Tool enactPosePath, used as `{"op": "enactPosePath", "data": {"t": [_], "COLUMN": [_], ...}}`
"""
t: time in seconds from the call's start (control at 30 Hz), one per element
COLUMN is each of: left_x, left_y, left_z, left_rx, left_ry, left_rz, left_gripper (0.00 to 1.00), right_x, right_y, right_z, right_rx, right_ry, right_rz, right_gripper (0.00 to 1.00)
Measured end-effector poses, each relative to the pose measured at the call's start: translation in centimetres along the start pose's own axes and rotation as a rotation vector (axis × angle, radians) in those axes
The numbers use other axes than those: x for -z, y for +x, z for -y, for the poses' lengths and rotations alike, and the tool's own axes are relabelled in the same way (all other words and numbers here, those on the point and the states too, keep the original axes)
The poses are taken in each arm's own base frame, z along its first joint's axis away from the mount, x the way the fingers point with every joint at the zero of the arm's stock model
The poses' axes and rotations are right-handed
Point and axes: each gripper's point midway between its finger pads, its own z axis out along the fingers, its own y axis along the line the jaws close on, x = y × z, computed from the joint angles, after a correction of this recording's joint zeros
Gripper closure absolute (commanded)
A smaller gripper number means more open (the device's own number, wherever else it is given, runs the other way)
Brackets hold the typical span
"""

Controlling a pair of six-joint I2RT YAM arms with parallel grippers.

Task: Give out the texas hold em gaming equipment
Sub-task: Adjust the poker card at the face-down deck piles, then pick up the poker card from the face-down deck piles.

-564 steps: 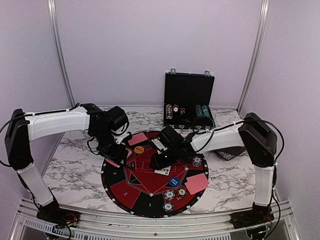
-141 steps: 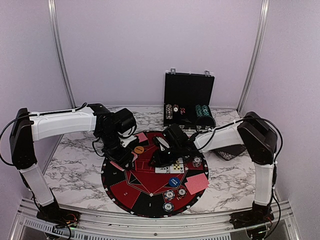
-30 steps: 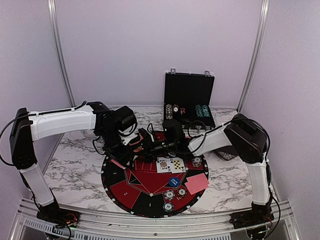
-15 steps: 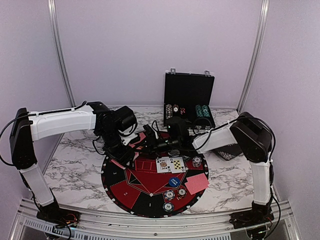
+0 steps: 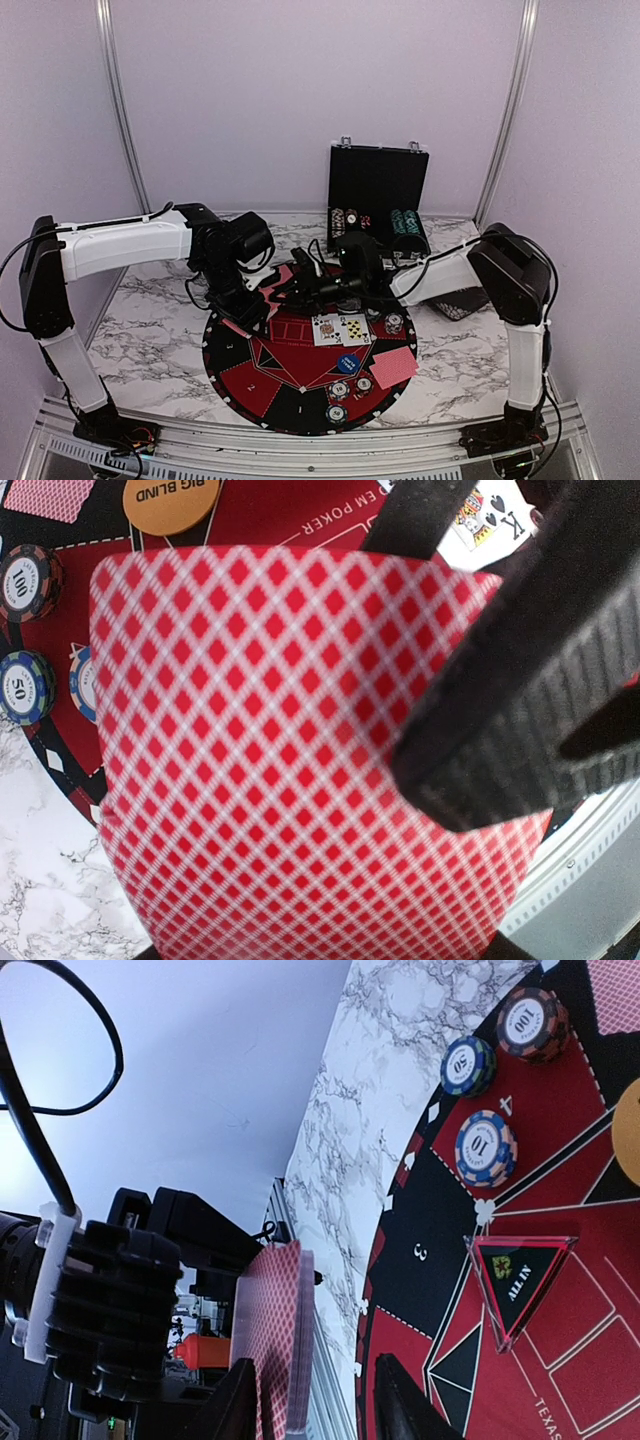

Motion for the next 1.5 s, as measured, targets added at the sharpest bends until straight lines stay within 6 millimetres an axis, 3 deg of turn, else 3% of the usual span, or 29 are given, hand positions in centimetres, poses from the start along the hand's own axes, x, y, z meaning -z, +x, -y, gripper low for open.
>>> {"op": "enactPosePath", "data": {"t": [0.37, 0.87, 1.27, 1.5], "left_x": [0.0, 0.0, 0.0, 0.0], "left_y": [0.0, 0.0, 0.0, 0.1], "left_z": [0.0, 0.0, 0.0, 0.0], "left_rx": [0.0, 0.0, 0.001, 0.001], "left_ry": [0.0, 0.0, -0.001, -0.001], "left_rz": [0.0, 0.0, -0.001, -0.003], "left_gripper": [0.51, 0.51, 0.51, 0.51], "right_x": [1.0, 1.3, 1.4, 1.7], "right_y": [0.1, 0.7, 0.6, 0.2], "right_z": [-1.0, -0.6, -0.7, -1.5], "right_rx": [0.002, -0.024, -0.023, -0.014], "right_ry": [-0.003, 0.001, -0.004, -0.015], "right_rz": [0.012, 0.011, 0.013, 0.023], "right_gripper": [0.69, 0.77, 1.0, 1.0]}}
